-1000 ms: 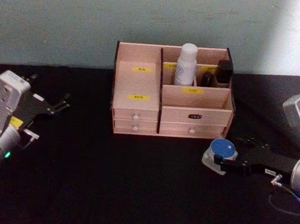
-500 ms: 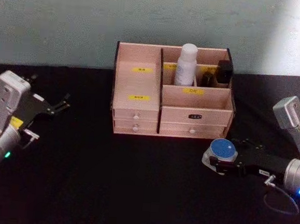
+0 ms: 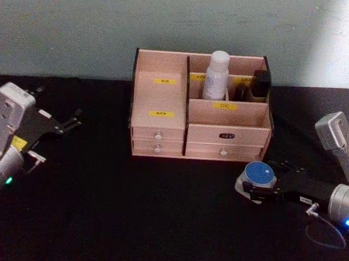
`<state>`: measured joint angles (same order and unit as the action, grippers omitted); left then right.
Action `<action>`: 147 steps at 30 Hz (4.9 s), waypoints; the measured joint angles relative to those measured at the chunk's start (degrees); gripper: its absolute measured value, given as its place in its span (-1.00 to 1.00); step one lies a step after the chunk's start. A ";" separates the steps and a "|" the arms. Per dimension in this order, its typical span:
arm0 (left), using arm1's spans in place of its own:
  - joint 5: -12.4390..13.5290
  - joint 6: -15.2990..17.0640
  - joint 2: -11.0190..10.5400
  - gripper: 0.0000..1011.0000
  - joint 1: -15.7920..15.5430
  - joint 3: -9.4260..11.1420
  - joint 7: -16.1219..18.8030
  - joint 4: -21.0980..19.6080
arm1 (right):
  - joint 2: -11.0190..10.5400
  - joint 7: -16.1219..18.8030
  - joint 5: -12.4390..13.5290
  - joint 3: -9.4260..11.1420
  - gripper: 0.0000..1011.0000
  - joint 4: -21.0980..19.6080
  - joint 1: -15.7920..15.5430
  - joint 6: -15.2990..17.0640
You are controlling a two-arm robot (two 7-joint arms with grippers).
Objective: Pick up the facial cleanser and watermelon frost from the table and place them into the tiered storage box.
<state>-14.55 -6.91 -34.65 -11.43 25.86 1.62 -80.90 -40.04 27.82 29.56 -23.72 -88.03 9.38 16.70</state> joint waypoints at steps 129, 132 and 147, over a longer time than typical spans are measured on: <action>0.00 0.00 0.00 0.98 0.00 0.00 0.00 0.00 | 28.93 8.75 -9.74 -11.91 0.40 39.25 36.64 -9.37; 0.00 0.00 0.00 0.98 0.00 0.00 0.00 0.00 | 28.90 8.76 -9.75 -11.94 0.40 39.24 36.62 -9.37; 0.00 0.00 0.00 0.98 0.00 0.00 0.00 0.00 | 28.84 8.80 -9.64 -12.06 0.53 39.08 36.55 -9.35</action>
<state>-14.55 -6.91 -34.64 -11.43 25.86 1.62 -80.90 -11.20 36.62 19.91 -35.78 -48.95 45.93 7.36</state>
